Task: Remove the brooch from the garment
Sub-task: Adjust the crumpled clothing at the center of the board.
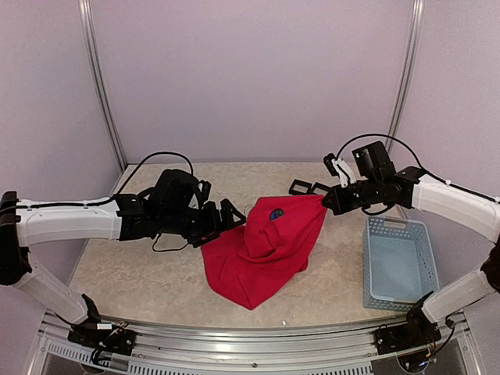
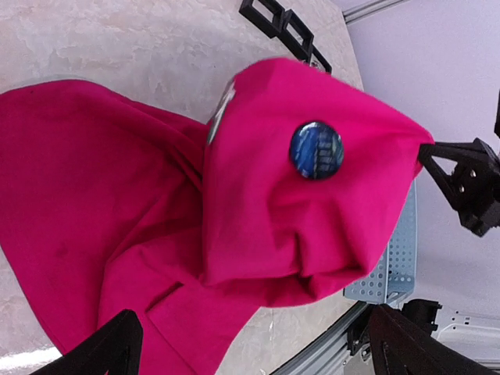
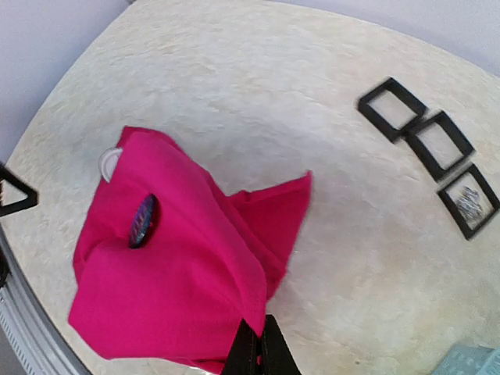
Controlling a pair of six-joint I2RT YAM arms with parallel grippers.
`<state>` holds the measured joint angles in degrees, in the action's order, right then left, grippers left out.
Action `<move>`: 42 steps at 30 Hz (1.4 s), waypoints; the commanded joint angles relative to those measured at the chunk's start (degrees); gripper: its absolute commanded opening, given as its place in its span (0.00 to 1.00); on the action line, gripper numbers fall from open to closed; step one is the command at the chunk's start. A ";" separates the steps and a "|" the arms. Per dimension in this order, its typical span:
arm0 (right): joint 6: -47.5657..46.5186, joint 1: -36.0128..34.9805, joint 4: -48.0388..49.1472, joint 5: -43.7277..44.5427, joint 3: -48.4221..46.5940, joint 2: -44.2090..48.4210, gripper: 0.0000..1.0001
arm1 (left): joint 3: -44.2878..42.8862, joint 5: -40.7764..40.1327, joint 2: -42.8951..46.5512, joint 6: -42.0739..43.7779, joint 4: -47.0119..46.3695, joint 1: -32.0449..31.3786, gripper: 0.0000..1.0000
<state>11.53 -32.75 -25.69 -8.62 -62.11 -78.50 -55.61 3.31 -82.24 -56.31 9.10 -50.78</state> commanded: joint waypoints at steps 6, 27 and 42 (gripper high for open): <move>1.49 8.88 -0.34 -2.81 12.53 -1.48 0.00 | -6.95 7.40 -9.61 7.17 1.21 -0.42 0.99; -2.98 8.87 -0.16 -4.26 1.23 -4.04 0.48 | -30.78 18.94 -31.85 10.82 1.63 6.74 0.99; -4.61 8.90 0.88 -3.98 -2.16 -9.01 0.48 | -45.31 21.93 -45.65 10.89 9.67 8.24 0.99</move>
<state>6.92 -23.70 -25.78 -12.19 -65.47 -88.18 -98.48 23.59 -124.84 -45.39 16.23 -43.35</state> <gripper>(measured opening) 0.480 0.988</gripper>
